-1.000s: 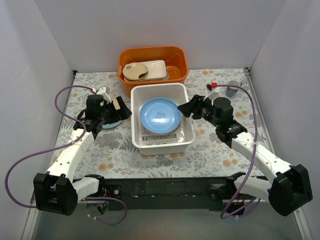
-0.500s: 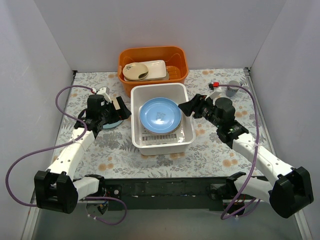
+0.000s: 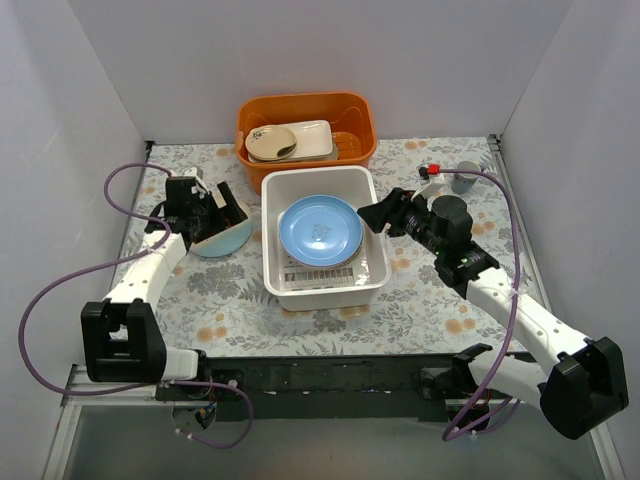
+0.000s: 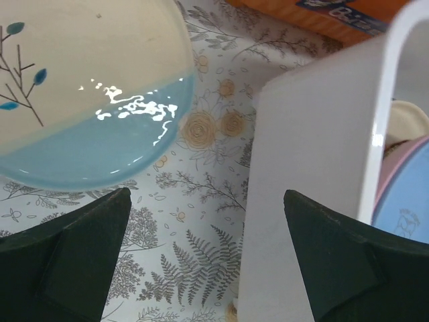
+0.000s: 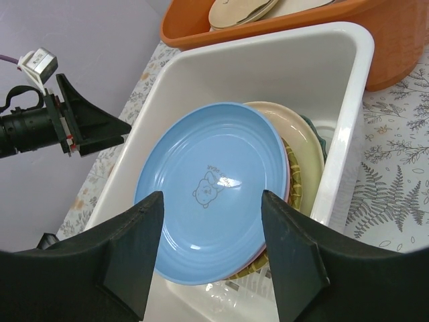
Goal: Place the plates into the plastic bin on the countertop
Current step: Place the plate in the plastic bin.
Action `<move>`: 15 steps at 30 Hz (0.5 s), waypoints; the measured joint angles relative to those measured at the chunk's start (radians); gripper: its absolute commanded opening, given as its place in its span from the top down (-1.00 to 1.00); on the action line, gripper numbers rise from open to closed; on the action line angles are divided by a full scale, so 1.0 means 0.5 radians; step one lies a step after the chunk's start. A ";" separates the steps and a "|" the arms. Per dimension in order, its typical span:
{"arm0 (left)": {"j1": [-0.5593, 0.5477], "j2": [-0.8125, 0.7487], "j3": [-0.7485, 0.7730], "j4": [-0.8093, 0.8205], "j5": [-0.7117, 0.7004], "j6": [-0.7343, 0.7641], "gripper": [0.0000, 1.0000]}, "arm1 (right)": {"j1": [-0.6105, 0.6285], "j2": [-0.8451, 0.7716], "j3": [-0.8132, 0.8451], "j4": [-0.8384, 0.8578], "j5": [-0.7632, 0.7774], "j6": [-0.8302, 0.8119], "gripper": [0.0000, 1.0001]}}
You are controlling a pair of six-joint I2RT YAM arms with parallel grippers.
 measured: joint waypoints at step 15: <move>0.478 0.511 0.267 -0.021 0.258 -0.179 -0.96 | -0.032 -0.016 0.000 -0.061 -0.013 -0.050 -0.35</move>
